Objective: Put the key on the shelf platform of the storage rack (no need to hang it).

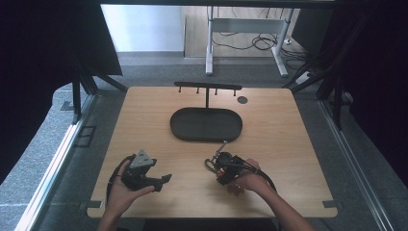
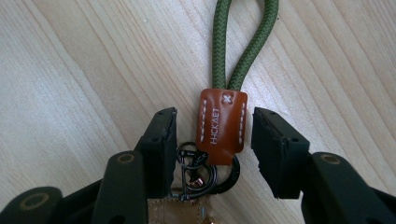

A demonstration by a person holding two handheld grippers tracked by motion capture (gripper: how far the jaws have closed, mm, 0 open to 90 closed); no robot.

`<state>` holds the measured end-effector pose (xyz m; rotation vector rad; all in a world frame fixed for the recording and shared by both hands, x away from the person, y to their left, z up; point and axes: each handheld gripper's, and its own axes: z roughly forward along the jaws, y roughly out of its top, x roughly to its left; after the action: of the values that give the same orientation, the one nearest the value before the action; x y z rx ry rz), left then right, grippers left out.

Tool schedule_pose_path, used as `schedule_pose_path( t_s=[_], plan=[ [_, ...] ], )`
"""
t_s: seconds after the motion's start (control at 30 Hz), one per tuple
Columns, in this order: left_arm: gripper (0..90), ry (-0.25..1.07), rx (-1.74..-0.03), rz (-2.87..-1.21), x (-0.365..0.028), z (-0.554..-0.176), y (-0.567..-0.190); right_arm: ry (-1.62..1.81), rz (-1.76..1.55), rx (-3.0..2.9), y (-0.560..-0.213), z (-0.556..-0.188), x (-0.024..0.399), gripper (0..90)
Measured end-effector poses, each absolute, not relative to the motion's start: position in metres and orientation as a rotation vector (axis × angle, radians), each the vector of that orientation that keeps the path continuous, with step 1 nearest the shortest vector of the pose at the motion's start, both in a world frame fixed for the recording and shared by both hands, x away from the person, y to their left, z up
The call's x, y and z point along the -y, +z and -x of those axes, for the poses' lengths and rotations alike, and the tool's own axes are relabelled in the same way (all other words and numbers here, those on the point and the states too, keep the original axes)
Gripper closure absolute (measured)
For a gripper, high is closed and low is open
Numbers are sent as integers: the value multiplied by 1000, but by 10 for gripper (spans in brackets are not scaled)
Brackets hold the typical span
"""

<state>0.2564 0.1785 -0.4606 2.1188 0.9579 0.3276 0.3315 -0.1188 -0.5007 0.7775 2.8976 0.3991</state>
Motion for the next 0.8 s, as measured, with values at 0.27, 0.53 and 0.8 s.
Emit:
schedule_pose_path(
  t_s=[0.27,0.53,0.8],
  plan=[
    [218,331,-953,-2118,-179,-256,-460,385,-776,-2890,-503,-332,117,609],
    [218,334,-960,-2113,-180,-256,-459,390,-772,-2898,-502,-332,119,666],
    [218,339,-961,-2112,-180,-255,-458,444,-763,-2886,-475,-328,128,668]
  ],
)
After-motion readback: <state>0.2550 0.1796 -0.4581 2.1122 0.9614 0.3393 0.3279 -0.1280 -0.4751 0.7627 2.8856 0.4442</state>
